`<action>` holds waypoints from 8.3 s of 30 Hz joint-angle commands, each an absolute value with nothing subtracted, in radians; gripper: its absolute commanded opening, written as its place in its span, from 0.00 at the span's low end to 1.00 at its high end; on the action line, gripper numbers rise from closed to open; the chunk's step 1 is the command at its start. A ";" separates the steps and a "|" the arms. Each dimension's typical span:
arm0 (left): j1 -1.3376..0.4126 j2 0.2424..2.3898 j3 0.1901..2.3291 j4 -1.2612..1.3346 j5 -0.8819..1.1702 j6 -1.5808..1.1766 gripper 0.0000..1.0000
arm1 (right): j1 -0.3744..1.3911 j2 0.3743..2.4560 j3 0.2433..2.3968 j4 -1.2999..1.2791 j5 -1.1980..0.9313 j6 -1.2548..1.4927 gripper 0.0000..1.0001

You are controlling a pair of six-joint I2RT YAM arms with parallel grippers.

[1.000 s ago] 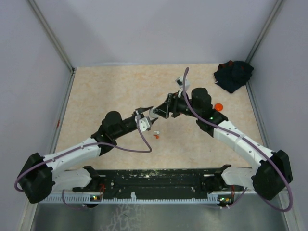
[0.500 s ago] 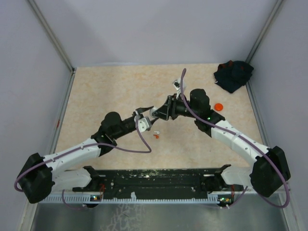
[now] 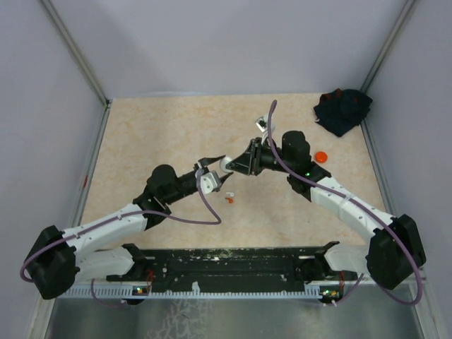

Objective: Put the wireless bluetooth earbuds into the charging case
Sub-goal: Pick up the charging case at the center of the board, then open the charging case.

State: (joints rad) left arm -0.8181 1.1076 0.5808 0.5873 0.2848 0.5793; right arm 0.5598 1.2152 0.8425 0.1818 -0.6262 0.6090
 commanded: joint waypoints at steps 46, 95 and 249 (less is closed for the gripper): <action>-0.600 1.179 0.838 0.359 0.948 0.089 0.63 | 0.518 1.142 1.193 -0.325 -0.870 -0.286 0.00; -0.518 1.217 0.812 0.403 1.039 0.029 0.39 | 0.627 1.341 1.441 -0.659 -0.808 -0.495 0.00; -0.517 1.219 0.706 0.732 1.069 -0.152 0.14 | 0.649 1.342 1.465 -0.747 -0.750 -0.436 0.00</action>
